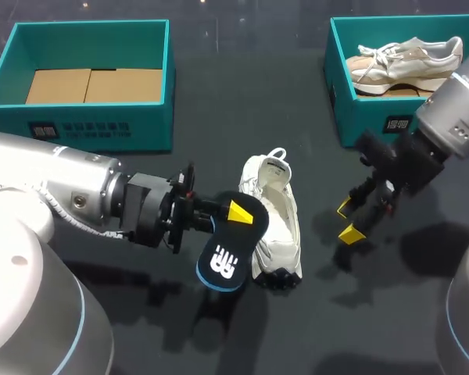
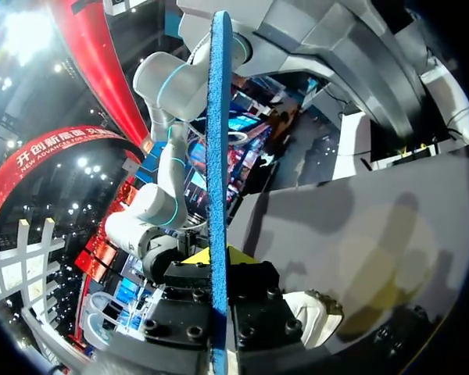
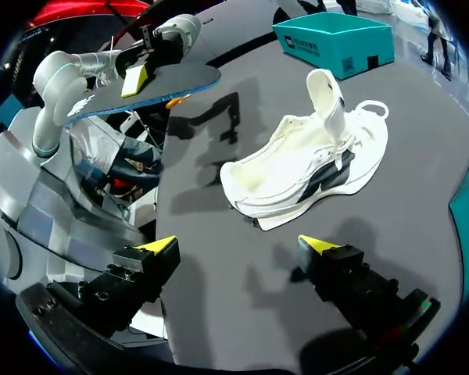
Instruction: Take the shoe out of the shoebox, open the shoe tongue, remove and reinsert the insole, then place the shoe into the shoebox
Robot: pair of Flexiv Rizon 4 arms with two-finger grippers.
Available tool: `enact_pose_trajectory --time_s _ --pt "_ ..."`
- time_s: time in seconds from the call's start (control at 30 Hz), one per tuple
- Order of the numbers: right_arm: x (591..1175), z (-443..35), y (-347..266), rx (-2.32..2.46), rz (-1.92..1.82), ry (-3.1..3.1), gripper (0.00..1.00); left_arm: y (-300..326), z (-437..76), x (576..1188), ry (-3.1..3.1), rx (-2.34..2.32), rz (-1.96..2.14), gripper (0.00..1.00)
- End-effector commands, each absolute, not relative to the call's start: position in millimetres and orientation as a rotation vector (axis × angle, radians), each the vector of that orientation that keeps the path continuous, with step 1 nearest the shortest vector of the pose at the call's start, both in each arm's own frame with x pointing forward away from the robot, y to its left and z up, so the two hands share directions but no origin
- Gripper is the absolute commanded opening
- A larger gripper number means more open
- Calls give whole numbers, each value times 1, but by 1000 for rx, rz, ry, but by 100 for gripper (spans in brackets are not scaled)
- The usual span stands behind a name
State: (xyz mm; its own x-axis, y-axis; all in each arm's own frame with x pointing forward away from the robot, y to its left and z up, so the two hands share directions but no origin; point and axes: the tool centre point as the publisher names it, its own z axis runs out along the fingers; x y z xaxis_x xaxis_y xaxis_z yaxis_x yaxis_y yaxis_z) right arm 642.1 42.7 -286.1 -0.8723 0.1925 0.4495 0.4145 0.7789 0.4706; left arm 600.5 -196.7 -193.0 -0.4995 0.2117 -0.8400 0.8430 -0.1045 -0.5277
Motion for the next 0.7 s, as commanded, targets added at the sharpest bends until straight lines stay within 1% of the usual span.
enact_pose_trajectory --time_s 0.03,0.2,0.57,0.7 --pt "636 -299 57 -449 -799 -2649 100 -207 -197 593 1681 1141 -1642 0" --pt "632 -318 65 -415 -734 -2770 100 -211 -201 593 1675 1139 -1683 0" --pt "632 -318 65 -415 -734 -2770 100 -211 -201 593 1675 1139 -1683 0" --pt "634 -320 68 -407 -735 -2793 100 -224 -211 592 1665 1139 -1745 0"
